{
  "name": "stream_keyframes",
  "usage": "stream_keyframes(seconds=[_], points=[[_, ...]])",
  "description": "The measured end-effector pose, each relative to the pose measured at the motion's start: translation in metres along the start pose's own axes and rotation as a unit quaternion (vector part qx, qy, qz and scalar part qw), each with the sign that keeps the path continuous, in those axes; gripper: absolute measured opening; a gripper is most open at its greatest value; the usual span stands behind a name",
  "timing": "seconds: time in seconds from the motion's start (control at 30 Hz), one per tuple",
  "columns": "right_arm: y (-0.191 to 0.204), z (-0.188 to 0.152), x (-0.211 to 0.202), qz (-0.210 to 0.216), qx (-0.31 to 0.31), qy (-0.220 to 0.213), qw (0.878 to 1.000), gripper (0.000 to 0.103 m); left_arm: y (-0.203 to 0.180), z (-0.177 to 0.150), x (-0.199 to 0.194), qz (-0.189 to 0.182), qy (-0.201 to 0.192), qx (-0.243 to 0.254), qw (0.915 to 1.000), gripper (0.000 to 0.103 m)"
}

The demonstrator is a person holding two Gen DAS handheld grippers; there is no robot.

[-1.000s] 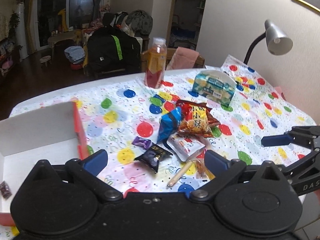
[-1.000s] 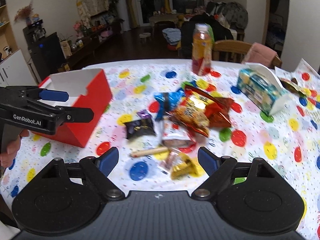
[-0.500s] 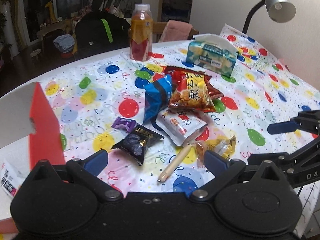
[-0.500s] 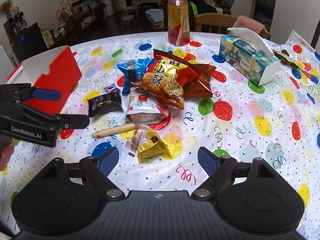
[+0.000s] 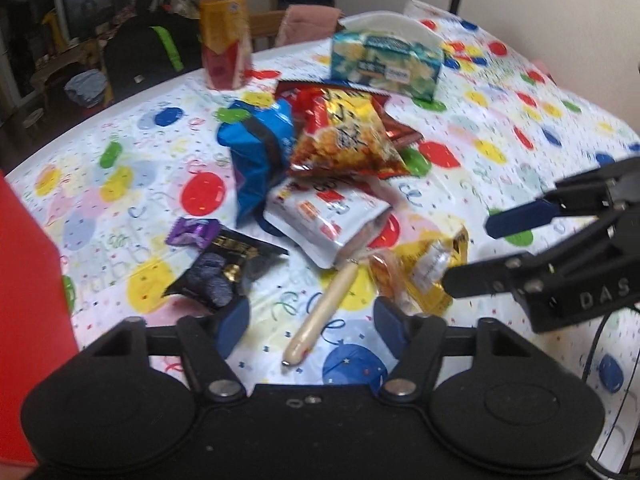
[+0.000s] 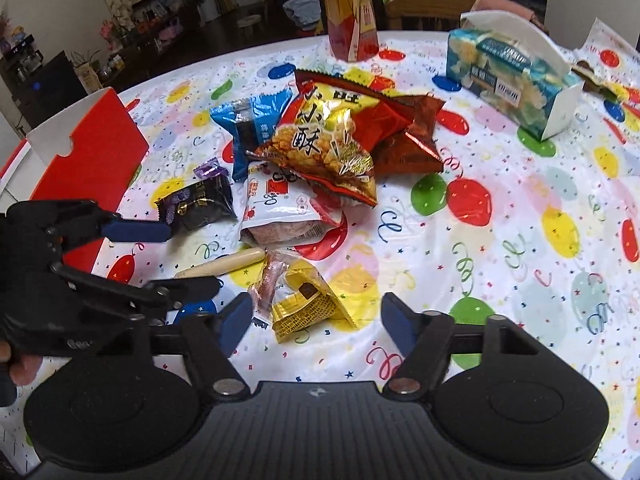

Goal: Organize snacks
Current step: 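Grasp the sausage stick with the left tool while the right tool grasps the yellow wrapped snack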

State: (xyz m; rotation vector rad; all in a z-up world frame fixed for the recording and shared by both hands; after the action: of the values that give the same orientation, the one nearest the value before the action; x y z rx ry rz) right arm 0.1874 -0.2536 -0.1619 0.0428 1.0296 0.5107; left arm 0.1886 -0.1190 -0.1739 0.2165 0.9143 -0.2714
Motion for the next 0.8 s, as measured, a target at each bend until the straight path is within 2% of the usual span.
stream_keyframes(seconds=[0.03,0.17,0.23,0.37,0.47,0.53,0.8], points=[[0.000,0.000,0.002,0.002,0.000,0.001,1.000,0.065,-0.002,0.000,0.003,-0.002,0.004,0.004,1.0000,0.053],[0.003,0.000,0.007,0.010,-0.003,0.007,1.000,0.056,-0.005,-0.001,0.010,-0.007,0.012,0.016,0.9998,0.045],[0.006,0.000,0.010,0.010,-0.008,0.009,1.000,0.054,-0.004,-0.001,0.014,-0.006,0.017,0.017,0.9997,0.037],[0.008,0.000,0.016,0.005,-0.014,0.013,1.000,0.047,-0.004,-0.001,0.017,-0.009,0.022,0.014,0.9996,0.032],[0.008,-0.001,0.018,0.001,-0.014,0.017,1.000,0.042,-0.007,0.000,0.017,-0.014,0.022,0.020,0.9995,0.023],[0.008,-0.001,0.017,0.002,-0.011,0.016,1.000,0.039,-0.009,0.001,0.017,-0.016,0.024,0.021,0.9993,0.013],[0.010,-0.003,0.011,-0.006,-0.002,0.012,1.000,0.033,-0.012,-0.001,0.013,-0.026,0.034,0.005,0.9991,0.008]])
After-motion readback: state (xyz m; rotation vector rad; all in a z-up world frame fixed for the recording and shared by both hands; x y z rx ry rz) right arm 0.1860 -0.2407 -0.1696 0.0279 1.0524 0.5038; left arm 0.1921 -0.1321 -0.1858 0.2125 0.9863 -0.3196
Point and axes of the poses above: each gripper's, at about its wrist camera, not at the fingertips, and x roughly the way its jaws point, y to its left, z to its top, the point moved 4 cm from there along x, roughly the way its jaws point, and after that the axes turned 6 degrees about z, right-handed, at the moved point
